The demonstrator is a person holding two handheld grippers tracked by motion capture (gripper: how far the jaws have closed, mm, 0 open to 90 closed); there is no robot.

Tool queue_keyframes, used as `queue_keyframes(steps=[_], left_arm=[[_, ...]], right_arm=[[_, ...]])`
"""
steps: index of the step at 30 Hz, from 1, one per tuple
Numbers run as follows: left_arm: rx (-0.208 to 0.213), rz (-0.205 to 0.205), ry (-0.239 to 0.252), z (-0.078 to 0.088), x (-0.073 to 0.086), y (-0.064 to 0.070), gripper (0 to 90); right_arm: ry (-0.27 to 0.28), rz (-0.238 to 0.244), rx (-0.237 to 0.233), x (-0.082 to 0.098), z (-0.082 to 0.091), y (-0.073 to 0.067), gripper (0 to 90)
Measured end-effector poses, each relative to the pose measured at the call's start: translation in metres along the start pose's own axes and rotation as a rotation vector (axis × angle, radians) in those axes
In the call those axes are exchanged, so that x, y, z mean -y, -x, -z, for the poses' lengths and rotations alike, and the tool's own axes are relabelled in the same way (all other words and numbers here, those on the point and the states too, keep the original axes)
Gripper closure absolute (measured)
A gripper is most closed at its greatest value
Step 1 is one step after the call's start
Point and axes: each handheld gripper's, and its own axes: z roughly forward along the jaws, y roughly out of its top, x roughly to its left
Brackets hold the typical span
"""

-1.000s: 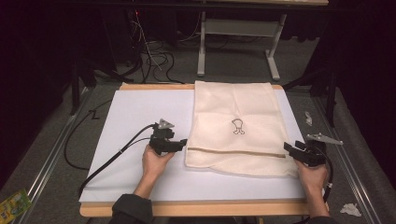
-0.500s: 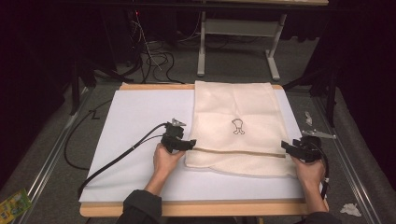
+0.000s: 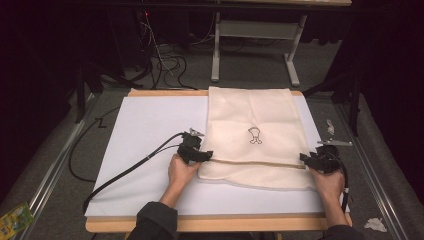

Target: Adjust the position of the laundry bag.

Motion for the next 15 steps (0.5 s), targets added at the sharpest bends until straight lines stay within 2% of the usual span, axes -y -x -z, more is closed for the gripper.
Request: queue_keyframes(steps=[4, 5, 7, 8, 12, 15], left_arm=[[-0.019, -0.017, -0.005, -0.0011, -0.0008, 0.0037, 49.8], [-0.024, -0.023, -0.011, -0.0014, -0.0018, 0.0049, 49.8], [-0.019, -0.020, -0.016, -0.0016, -0.0030, 0.0053, 56.4], [-0.019, -0.026, -0.014, -0.0024, -0.0036, 0.0052, 64.4], [-0.011, -0.028, -0.008, -0.0029, -0.0033, 0.0052, 81.3], [-0.005, -0.025, -0.006, -0.0024, -0.0039, 0.0050, 86.2]], right_arm=[[-0.013, 0.013, -0.004, 0.0000, -0.0002, 0.0004, 70.3], [-0.013, 0.013, -0.004, 0.0000, -0.0002, 0.0004, 70.3], [-0.018, 0.017, -0.014, -0.0004, -0.0002, 0.0011, 75.5], [-0.022, 0.029, -0.020, -0.0009, -0.0008, 0.0004, 81.0], [-0.017, 0.032, -0.039, -0.0015, -0.0013, 0.0007, 87.6], [-0.005, 0.024, -0.049, -0.0006, 0.0001, 0.0021, 88.5]])
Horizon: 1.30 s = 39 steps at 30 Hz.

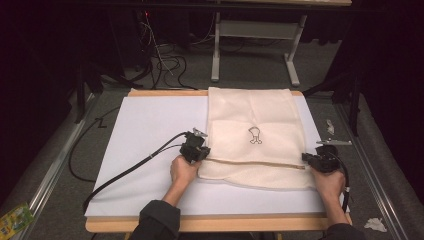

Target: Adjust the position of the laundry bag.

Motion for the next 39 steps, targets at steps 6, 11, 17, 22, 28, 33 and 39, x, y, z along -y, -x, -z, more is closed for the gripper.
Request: queue_keyframes(steps=[6, 11, 17, 22, 28, 33, 39], left_arm=[[0.013, -0.014, 0.047, 0.011, -0.004, -0.001, 87.5], [0.011, -0.019, 0.076, 0.020, -0.007, -0.003, 87.6], [0.005, -0.030, 0.101, 0.031, -0.009, -0.006, 87.7], [-0.005, -0.030, 0.115, 0.039, -0.008, -0.011, 87.6], [-0.014, -0.025, 0.122, 0.048, -0.006, -0.017, 87.6], [-0.040, -0.035, 0.132, 0.054, -0.002, -0.022, 87.6], [-0.034, -0.013, 0.140, 0.062, 0.003, -0.031, 87.6]], right_arm=[[0.036, 0.016, -0.007, -0.001, 0.006, -0.001, 88.9], [0.049, 0.026, -0.016, -0.002, 0.009, -0.003, 88.9], [0.061, 0.043, -0.027, -0.004, 0.009, -0.007, 88.9], [0.072, 0.061, -0.045, -0.005, 0.010, -0.015, 88.9], [0.087, 0.070, -0.062, -0.010, 0.012, -0.021, 88.9], [0.095, 0.091, -0.074, -0.012, 0.010, -0.029, 88.9], [0.106, 0.097, -0.097, -0.014, 0.009, -0.037, 88.9]])
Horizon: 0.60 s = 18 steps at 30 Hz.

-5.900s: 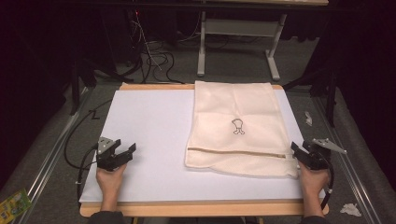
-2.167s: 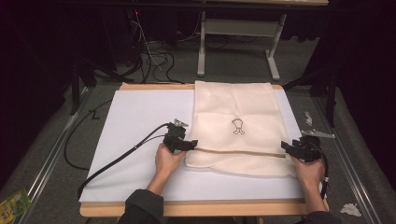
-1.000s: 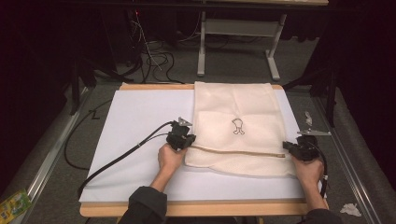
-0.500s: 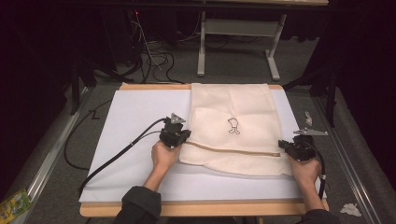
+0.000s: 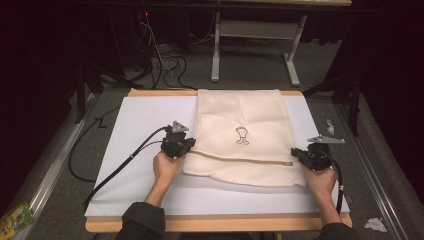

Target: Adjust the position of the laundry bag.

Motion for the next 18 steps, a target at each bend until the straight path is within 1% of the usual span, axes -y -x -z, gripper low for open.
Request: queue_keyframes(steps=[4, 6, 7, 9, 11, 12, 15, 17, 18], left_arm=[[0.000, 0.015, 0.016, 0.005, 0.003, -0.005, 87.6], [0.000, 0.015, 0.015, 0.006, 0.003, -0.006, 87.6], [-0.005, 0.021, 0.012, 0.009, 0.005, -0.009, 87.5], [-0.007, 0.021, 0.014, 0.010, 0.006, -0.010, 87.6], [-0.013, 0.026, 0.024, 0.015, 0.008, -0.014, 87.6], [-0.013, 0.026, 0.024, 0.015, 0.008, -0.014, 87.5], [-0.014, 0.042, 0.034, 0.018, 0.011, -0.018, 87.5], [-0.018, 0.043, 0.033, 0.020, 0.013, -0.020, 87.5], [-0.023, 0.044, 0.036, 0.023, 0.015, -0.023, 87.5]], right_arm=[[0.003, 0.002, -0.011, -0.002, -0.001, -0.005, 88.9], [0.006, 0.002, -0.016, -0.003, -0.001, -0.007, 88.9], [0.013, 0.015, -0.023, -0.004, -0.001, -0.009, 88.9], [0.014, 0.017, -0.028, -0.004, -0.001, -0.010, 88.9], [0.014, 0.018, -0.040, -0.005, -0.004, -0.015, 88.9], [0.015, 0.019, -0.044, -0.006, -0.005, -0.016, 88.9], [0.018, 0.016, -0.049, -0.006, -0.006, -0.019, 88.9], [0.021, 0.018, -0.058, -0.007, -0.007, -0.022, 88.9], [0.024, 0.026, -0.064, -0.008, -0.007, -0.025, 88.9]])
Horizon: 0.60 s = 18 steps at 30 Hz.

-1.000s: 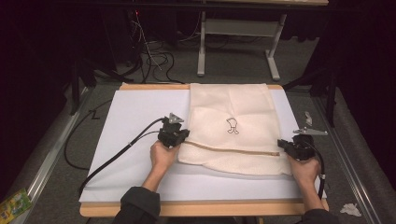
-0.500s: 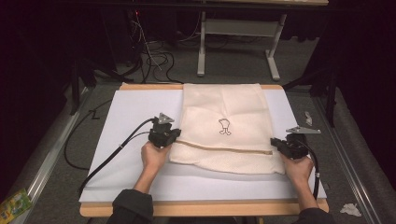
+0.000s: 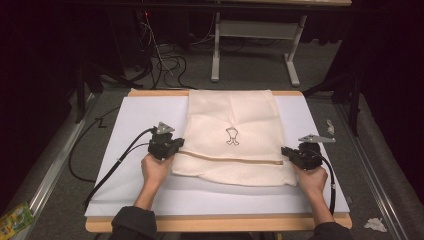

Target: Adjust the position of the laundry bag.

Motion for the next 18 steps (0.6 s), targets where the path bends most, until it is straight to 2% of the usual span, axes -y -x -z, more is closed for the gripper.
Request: queue_keyframes(steps=[7, 18], left_arm=[[-0.025, 0.016, 0.007, 0.008, 0.008, -0.008, 87.3], [-0.057, 0.018, 0.007, 0.021, 0.021, -0.015, 86.8]], right_arm=[[0.012, 0.008, -0.031, -0.002, -0.003, -0.009, 88.8], [0.012, 0.028, -0.060, -0.003, -0.009, -0.026, 88.8]])
